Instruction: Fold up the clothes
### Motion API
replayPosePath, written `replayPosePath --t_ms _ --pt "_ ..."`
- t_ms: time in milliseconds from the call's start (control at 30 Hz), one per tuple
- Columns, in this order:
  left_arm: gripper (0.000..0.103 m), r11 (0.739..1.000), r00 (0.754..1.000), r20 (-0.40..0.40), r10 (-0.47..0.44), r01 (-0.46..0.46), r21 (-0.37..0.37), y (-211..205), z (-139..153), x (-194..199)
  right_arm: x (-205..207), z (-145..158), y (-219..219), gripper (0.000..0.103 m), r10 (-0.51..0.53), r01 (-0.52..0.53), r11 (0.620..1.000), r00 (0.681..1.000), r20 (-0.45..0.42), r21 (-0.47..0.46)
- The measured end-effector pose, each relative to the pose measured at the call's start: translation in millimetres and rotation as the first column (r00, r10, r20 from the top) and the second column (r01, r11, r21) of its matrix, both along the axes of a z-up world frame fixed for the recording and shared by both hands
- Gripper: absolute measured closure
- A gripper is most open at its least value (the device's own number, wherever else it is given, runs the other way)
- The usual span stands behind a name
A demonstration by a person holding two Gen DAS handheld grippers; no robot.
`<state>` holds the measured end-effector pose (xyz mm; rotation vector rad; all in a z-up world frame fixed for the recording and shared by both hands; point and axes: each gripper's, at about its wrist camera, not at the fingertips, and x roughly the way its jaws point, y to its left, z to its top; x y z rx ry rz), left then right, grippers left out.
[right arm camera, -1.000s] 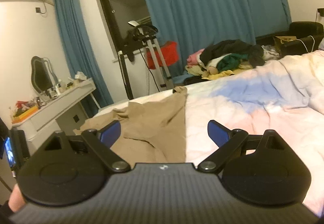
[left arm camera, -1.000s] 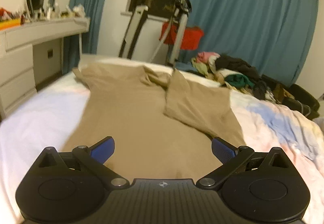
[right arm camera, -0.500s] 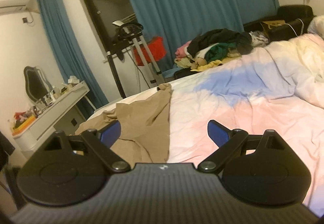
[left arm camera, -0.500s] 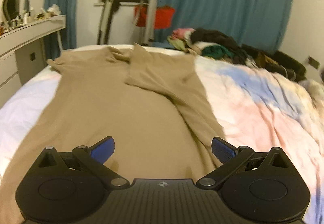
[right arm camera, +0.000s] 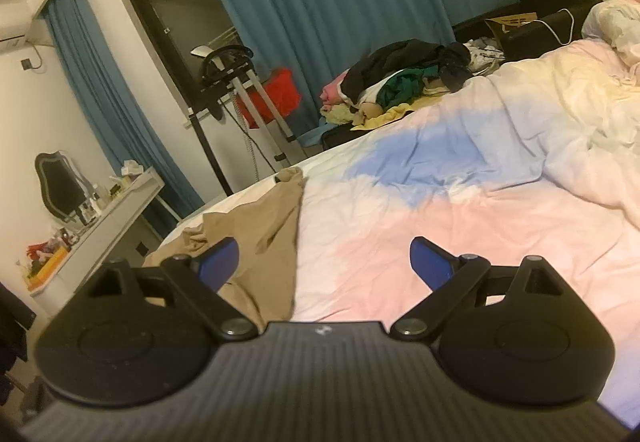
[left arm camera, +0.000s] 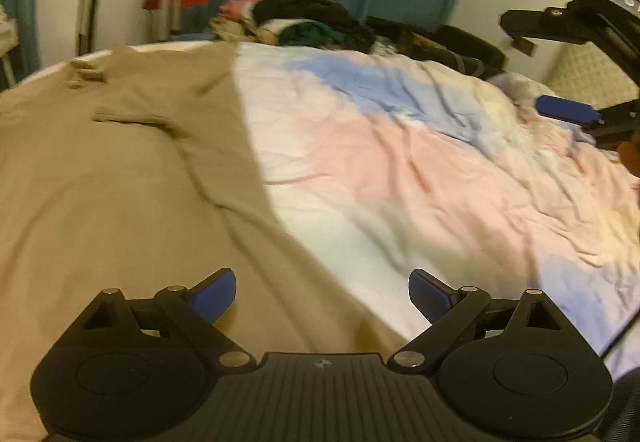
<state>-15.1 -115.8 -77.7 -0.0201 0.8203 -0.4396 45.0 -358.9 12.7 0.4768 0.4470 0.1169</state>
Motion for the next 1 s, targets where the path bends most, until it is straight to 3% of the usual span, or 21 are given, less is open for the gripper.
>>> replayPosePath --t_ms 167,267,367,400,433,500,600,700,900,1000 --pt "0.033 0.995 0.992 -0.082 -0.096 0.093 -0.039 -23.3 -24.5 -9.2 2.0 -3.3 -11.3 0.009 -0.045 0.045 0.999 0.999 -0.024 0.014" --pt "0.037 0.987 0.980 -0.122 -0.155 0.149 -0.061 -37.4 -39.6 -14.7 7.9 -10.5 -11.9 0.009 -0.003 0.008 0.997 0.999 -0.053 0.079" --pt "0.041 0.980 0.977 -0.078 -0.201 0.201 -0.006 -50.4 -53.7 -20.2 13.9 -18.3 -10.9 0.009 0.042 -0.031 0.989 0.996 -0.077 0.143" --pt "0.053 0.979 0.978 -0.053 -0.199 0.201 0.025 -52.8 -55.8 -22.7 15.6 -20.4 -9.9 0.009 0.048 -0.035 0.988 0.995 -0.085 0.150" --pt "0.057 0.980 0.980 -0.038 -0.194 0.195 0.042 -53.2 -56.6 -24.3 17.3 -22.5 -8.8 0.009 0.054 -0.039 0.987 0.994 -0.093 0.158" --pt "0.092 0.982 0.983 -0.029 -0.181 0.183 0.048 -50.4 -56.2 -25.8 19.4 -25.8 -7.0 0.009 0.056 -0.038 0.986 0.993 -0.107 0.162" --pt "0.095 0.990 0.990 -0.044 -0.138 0.138 0.008 -36.8 -47.8 -25.2 19.8 -29.8 -9.8 0.009 0.047 -0.025 0.983 0.992 -0.116 0.180" --pt "0.095 0.993 0.995 -0.054 -0.080 0.075 -0.087 -6.8 -23.2 -27.6 19.3 -31.9 -14.2 0.009 0.052 -0.029 0.977 0.993 -0.107 0.211" --pt "0.096 0.961 0.995 -0.093 0.040 -0.064 -0.269 70.7 33.9 -40.5 19.2 -33.7 -17.9 0.009 0.044 -0.017 0.974 0.993 -0.113 0.225" --pt "0.096 0.955 0.978 -0.172 0.116 -0.158 -0.253 103.6 37.5 -43.8 21.6 -36.4 -15.6 0.009 0.056 -0.025 0.971 0.990 -0.127 0.239"
